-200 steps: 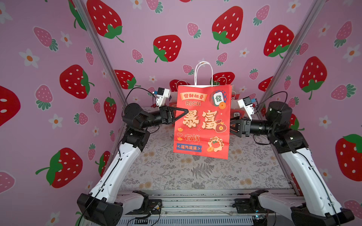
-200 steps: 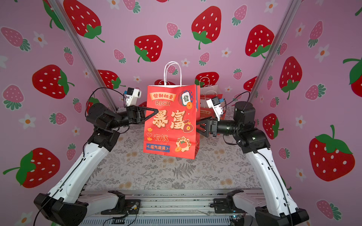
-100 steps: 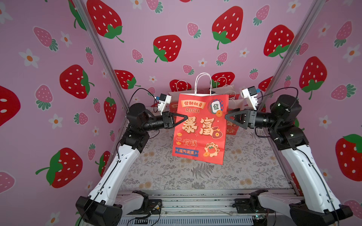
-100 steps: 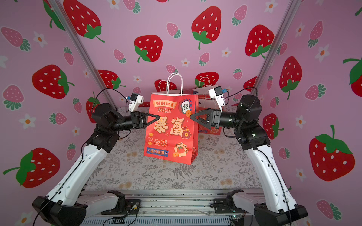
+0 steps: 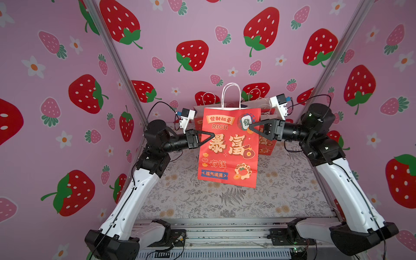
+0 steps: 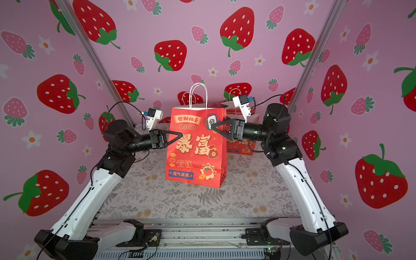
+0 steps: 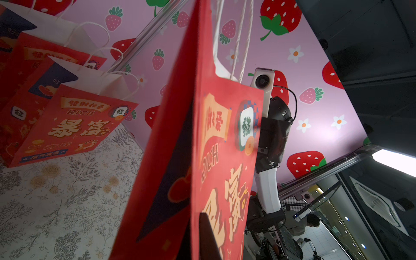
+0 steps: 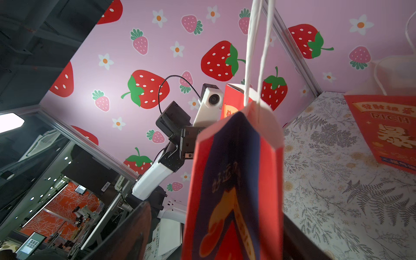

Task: Put away the paper bag
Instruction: Press the paper bag.

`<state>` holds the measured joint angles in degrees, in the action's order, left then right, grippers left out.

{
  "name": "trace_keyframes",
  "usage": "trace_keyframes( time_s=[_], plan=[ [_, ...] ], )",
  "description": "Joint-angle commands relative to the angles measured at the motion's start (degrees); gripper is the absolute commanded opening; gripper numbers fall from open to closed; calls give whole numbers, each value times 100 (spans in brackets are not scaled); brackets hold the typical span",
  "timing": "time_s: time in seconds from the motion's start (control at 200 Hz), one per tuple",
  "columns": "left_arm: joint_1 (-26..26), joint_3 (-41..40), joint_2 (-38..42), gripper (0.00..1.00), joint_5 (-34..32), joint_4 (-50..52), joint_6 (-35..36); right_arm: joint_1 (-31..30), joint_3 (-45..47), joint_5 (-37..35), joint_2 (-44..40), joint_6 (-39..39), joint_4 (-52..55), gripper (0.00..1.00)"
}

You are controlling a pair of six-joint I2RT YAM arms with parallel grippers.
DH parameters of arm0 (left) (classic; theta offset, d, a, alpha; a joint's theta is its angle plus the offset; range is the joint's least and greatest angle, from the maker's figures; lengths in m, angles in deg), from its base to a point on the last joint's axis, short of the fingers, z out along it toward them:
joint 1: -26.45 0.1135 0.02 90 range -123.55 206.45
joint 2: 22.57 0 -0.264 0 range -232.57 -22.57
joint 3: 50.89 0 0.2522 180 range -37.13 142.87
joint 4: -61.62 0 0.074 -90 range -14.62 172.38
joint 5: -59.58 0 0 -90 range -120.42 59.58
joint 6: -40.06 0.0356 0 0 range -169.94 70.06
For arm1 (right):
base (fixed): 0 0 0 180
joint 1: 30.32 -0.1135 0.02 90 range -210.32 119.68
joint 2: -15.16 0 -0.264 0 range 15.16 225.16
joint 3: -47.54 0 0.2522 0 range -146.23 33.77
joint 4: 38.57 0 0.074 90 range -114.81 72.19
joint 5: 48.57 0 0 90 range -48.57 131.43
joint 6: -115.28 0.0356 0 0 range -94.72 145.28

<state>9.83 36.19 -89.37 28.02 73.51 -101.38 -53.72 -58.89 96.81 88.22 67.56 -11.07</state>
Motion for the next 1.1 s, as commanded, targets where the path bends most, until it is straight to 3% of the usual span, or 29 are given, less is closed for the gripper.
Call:
trace_keyframes(
  time_s=[0.0, 0.3, 0.825, 0.86, 1.046, 1.096],
  plan=[
    [-25, 225, 132, 0, -84, -41, 108, -162, -151, -352, 64, -298, 156, 72],
    [-25, 218, 176, 0, -113, -40, 86, -297, -148, -740, 80, -488, 270, 53],
    [-43, 244, 269, 0, -67, 140, 152, -297, -41, -912, 170, -475, 371, 2],
    [-43, 244, 286, 4, -71, 220, 206, -265, -49, -879, 165, -469, 375, 0],
    [-18, 227, 496, 71, -228, 735, 546, 259, -153, -165, 273, -205, 328, 0],
    [1, 229, 561, 81, -262, 847, 628, 512, -213, 219, 370, -78, 284, 0]
  ],
)
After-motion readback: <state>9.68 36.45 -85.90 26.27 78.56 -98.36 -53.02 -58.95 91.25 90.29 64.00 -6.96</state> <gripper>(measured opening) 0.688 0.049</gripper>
